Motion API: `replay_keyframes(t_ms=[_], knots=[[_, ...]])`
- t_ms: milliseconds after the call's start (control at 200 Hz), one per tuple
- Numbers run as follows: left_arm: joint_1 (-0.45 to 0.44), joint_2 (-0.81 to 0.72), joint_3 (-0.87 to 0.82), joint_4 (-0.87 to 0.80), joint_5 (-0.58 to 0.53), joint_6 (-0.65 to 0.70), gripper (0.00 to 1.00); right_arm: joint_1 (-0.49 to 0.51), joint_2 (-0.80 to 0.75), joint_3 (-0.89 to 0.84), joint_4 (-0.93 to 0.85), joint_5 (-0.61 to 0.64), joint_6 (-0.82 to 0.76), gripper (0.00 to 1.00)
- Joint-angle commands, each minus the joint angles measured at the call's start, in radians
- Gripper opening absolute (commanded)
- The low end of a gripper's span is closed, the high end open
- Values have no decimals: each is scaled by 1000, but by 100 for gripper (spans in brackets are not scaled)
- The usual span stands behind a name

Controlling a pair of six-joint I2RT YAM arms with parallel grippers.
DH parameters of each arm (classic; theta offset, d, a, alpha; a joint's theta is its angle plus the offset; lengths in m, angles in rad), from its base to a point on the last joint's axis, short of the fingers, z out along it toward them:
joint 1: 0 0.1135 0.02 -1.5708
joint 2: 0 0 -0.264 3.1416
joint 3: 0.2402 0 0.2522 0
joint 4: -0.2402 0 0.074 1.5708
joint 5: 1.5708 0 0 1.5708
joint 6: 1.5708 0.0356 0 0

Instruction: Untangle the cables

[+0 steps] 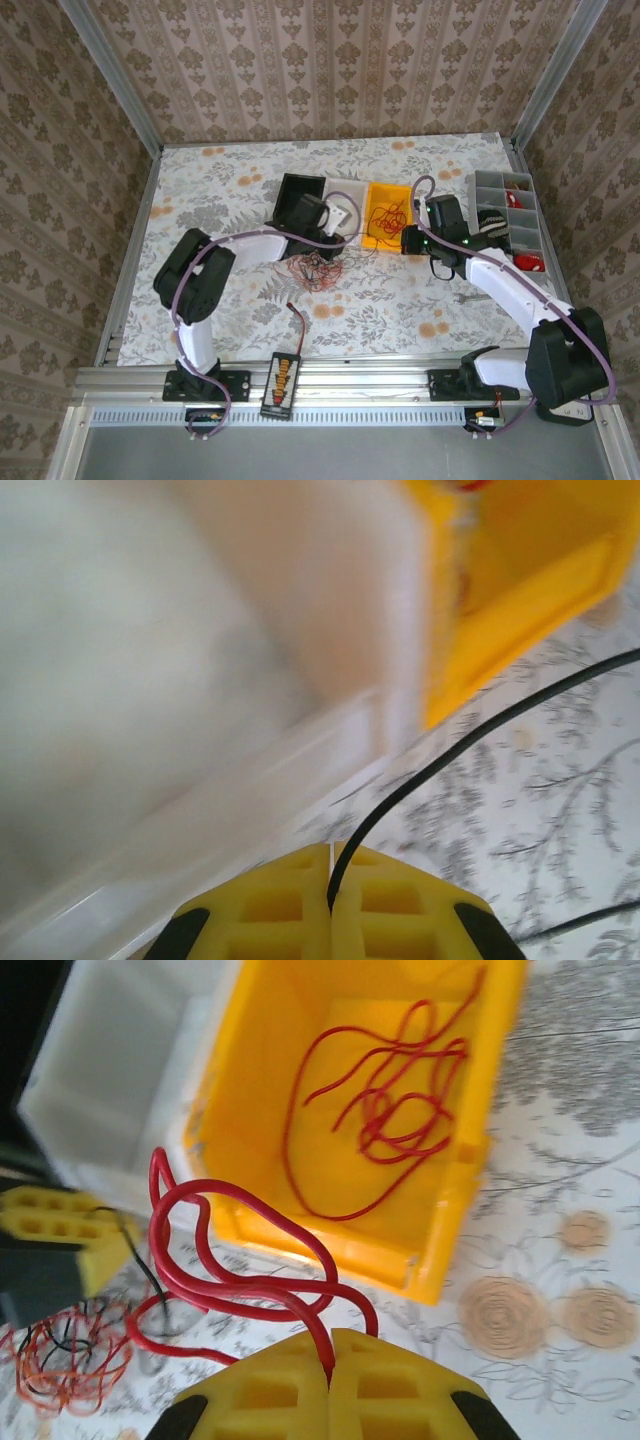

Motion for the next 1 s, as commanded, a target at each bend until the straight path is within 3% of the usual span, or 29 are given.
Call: replay_keyframes(t_ms=[0, 250, 585, 750, 995], knots=[[49, -106, -71, 72, -51, -104, 0, -55, -47, -40, 6, 79, 70, 2], [55, -195, -189, 28, -80, -81, 0, -150, -44, -69, 68, -99, 117, 2], [-45, -111, -61, -39, -80, 19, 0, -52, 83, -17, 147, -282, 122, 2], [-48, -77, -28, -51, -72, 27, 0, -18, 100, -18, 206, -337, 136, 3], [-39, -85, -68, -80, -123, 15, 0, -54, 37, -26, 197, -302, 132, 2]])
